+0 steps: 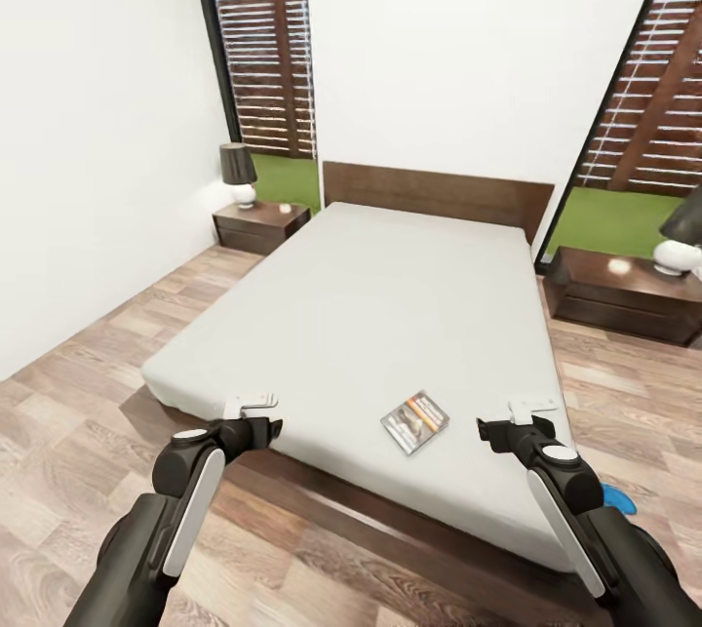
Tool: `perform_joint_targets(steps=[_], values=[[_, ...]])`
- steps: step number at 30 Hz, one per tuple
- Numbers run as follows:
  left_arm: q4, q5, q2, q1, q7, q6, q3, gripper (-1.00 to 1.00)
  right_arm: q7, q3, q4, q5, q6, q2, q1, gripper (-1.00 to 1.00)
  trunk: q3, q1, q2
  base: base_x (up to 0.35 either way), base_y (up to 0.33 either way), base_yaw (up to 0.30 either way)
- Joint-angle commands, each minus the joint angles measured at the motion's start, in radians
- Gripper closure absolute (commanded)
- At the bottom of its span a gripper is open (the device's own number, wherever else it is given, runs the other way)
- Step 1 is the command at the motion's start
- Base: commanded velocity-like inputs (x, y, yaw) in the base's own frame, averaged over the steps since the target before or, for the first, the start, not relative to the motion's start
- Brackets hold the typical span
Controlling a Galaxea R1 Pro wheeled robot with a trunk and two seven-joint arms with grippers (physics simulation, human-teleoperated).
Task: In the bedroom, move the book from the bed onto either nightstand, and place the two sandals side by side next to the bed.
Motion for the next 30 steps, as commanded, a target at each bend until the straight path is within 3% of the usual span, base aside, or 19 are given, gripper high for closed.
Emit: perform_joint_targets(steps=[1,14,30], values=[[-0.001,0.010,0.000,-0.001,0.010,0.004,-0.001,-1.00,-0.010,0.003,-0.001,-0.010,0.003,-0.001,-0.001,-1.00,-0.001,0.000,-0.001,0.000,0.215,-0.284],[-0.001,0.009,0.000,0.000,0.010,0.005,0.001,-1.00,-0.010,0.003,-0.002,-0.009,0.004,-0.001,-0.001,-1.00,-0.001,0.000,-0.001,0.006,0.067,-0.284],[-0.001,0.010,0.000,-0.001,0.010,0.005,0.003,-1.00,-0.010,0.003,-0.002,-0.010,0.005,0.000,-0.001,-1.00,-0.011,0.000,-0.001,0.088,0.243,-0.262]])
